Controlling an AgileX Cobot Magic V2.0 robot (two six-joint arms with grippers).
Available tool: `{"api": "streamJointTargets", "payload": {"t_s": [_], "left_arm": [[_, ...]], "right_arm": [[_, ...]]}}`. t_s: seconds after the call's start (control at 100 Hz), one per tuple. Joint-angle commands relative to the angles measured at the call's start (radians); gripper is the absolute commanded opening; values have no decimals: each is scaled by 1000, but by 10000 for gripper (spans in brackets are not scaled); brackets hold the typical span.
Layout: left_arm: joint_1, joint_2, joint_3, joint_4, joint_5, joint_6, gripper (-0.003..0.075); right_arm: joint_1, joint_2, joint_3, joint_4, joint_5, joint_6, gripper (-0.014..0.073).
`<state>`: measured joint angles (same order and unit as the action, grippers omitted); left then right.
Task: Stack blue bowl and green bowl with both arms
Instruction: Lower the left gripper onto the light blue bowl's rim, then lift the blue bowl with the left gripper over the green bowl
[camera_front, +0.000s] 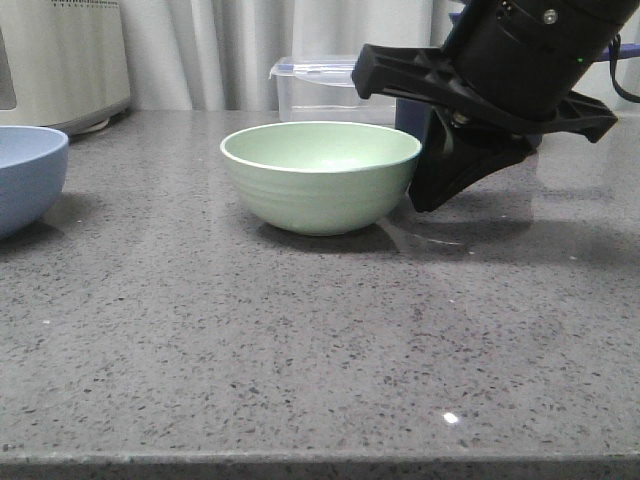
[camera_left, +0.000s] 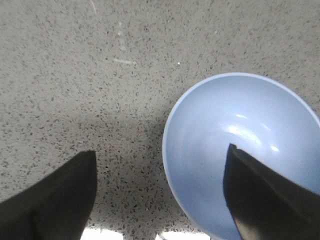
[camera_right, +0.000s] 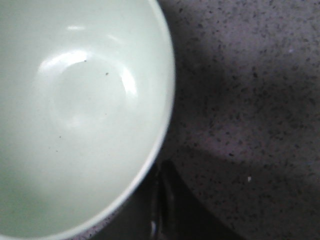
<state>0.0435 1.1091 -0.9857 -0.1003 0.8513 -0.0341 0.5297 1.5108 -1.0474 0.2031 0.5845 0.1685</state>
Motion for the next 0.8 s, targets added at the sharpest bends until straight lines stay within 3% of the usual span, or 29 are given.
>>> {"api": "streamJointTargets", "payload": {"t_s": [0.0, 0.58, 0.67, 0.79], "left_arm": [[1, 50, -70, -21, -9, 14, 512], [1, 262, -115, -86, 13, 56, 505], [1, 262, -115, -86, 13, 56, 430], [1, 262, -115, -86, 16, 56, 243]], "right_arm": [[1, -34, -24, 13, -52, -6, -82], [1, -34, -24, 13, -64, -6, -82], [1, -34, -24, 13, -64, -6, -82], [1, -34, -24, 13, -64, -6, -82]]}}
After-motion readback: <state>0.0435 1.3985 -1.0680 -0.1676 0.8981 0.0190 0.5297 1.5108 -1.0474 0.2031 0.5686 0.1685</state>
